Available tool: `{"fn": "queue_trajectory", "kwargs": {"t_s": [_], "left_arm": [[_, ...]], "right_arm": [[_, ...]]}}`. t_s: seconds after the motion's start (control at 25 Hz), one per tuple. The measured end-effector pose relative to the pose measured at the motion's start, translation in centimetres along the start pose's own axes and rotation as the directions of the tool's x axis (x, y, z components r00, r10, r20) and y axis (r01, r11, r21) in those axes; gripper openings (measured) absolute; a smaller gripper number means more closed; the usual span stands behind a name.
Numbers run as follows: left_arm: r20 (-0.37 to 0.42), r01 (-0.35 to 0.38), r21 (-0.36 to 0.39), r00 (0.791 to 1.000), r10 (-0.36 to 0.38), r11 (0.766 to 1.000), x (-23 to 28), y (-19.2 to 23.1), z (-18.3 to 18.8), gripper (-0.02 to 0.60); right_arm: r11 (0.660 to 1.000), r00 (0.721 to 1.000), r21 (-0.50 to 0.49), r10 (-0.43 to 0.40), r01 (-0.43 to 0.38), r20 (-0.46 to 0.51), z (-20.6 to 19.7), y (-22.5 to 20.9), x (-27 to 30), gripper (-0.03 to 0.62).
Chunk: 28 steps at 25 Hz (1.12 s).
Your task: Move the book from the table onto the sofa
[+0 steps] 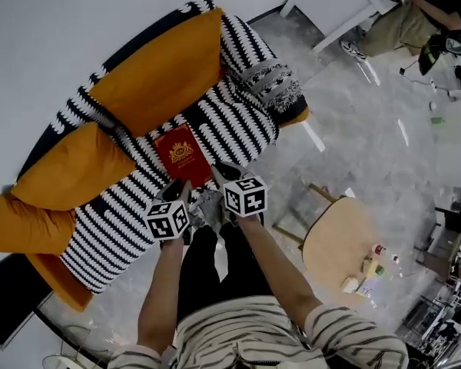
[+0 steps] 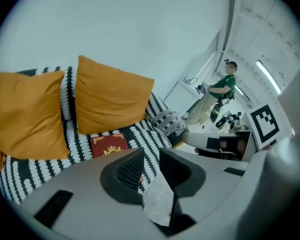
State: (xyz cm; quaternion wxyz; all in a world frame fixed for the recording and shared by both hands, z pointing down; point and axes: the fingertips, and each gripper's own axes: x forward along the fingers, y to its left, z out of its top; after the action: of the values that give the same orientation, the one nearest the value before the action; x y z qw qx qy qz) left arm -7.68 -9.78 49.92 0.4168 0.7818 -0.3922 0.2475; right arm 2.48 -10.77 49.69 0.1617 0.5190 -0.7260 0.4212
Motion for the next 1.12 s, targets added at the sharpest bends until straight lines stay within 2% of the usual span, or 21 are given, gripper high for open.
{"fn": "queue_trajectory", "kwargs": {"t_s": [0.12,0.32,0.56,0.88,1.12], "left_arm": [[0.031,0.024,0.094,0.999,-0.027,0.995,-3.0,-4.0,1.6,0.077],[0.083,0.094,0.173,0.991,-0.110,0.980,-6.7,-9.8,4.2,0.043],[0.147,0.140,0.299,0.971,-0.190,0.944,-10.7,-16.4,7.5,0.021],[0.216,0.187,0.445,0.927,-0.308,0.876,-16.5,-24.2,10.7,0.006],[0.296,0.174,0.483,0.890,-0.347,0.858,-21.5,-28.7,12.6,0.006]], "right_arm": [[1.000,0.998,0.009,-0.006,0.005,0.058,1.4,1.7,-4.3,0.051],[0.999,0.991,-0.040,-0.026,0.031,0.133,4.0,3.4,-10.6,0.028],[0.995,0.972,-0.094,-0.022,0.045,0.232,7.2,5.5,-17.3,0.014],[0.988,0.932,-0.142,-0.002,0.057,0.363,11.0,8.4,-25.6,0.014],[0.975,0.883,-0.215,0.052,0.056,0.467,15.2,11.7,-31.4,0.014]]}}
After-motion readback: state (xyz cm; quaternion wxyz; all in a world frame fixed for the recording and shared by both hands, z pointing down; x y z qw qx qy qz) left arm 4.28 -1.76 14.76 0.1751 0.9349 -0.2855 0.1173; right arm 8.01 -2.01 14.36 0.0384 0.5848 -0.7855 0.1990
